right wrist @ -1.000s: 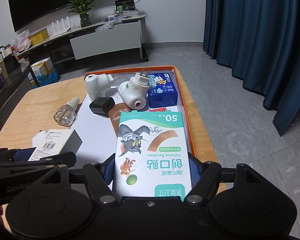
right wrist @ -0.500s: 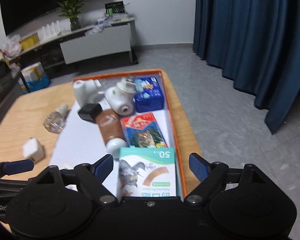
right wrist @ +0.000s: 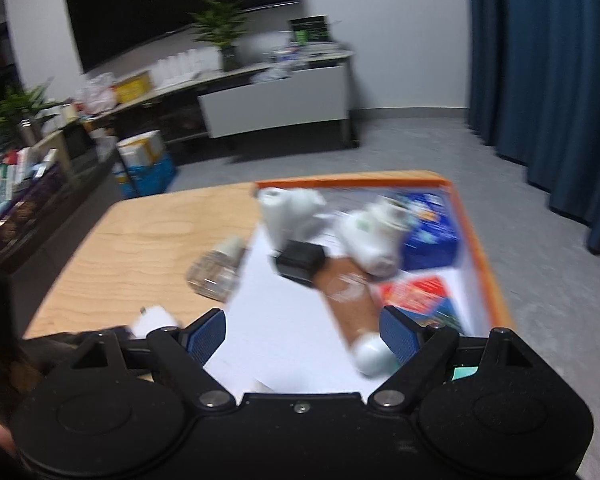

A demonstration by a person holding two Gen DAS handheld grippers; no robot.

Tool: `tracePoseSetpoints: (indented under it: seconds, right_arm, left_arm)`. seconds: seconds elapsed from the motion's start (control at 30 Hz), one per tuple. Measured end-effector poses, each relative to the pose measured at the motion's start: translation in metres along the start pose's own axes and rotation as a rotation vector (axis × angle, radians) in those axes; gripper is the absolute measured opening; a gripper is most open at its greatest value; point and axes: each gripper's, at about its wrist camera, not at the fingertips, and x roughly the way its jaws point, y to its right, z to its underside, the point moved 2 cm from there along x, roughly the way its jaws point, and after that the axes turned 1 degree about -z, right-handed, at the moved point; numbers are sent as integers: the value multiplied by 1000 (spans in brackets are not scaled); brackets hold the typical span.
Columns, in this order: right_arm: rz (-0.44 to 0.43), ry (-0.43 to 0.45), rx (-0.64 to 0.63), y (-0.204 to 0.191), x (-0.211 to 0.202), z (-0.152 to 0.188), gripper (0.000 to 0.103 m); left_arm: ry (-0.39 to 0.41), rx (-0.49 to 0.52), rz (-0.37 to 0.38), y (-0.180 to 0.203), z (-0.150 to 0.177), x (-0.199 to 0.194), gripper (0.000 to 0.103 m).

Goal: Organize rigid objects
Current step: 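Grasp the white cube charger with the left tool while the right tool grasps the white-capped glass bottle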

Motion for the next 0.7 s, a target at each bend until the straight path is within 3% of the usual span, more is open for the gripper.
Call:
tracePoseSetpoints:
  seconds: [0.03, 0.07, 0.23, 0.4, 0.47, 0.5, 0.53, 0.7]
  right_arm:
    - [-23, -4, -3, -5, 7, -5, 99]
    - [-47, -14, -3, -11, 14, -9, 99]
    - [-153, -102, -17, -45, 70, -25, 99]
    - [-118, -166, -43, -73, 136, -29, 98]
    - [-95, -186, -64, -79, 155, -28, 88]
    - [-69, -163, -111, -84, 159, -28, 77]
    - [-31, -157, -153, -88, 162, -27, 60]
    - [-49, -104, -160, -81, 141, -27, 60]
  left_arm:
    - [9, 21, 6, 1, 0, 0, 45]
    - [16, 32, 5, 2, 1, 1, 42]
    - [22, -35, 2, -26, -3, -3, 42]
    - [38, -85, -37, -56, -12, -8, 42]
    - [41, -106, -40, -65, -16, -9, 42]
    - [46, -110, -43, -68, -18, -10, 42]
    - [53, -112, -46, -69, -20, -12, 42]
    - [70, -119, -22, -64, -28, -19, 42]
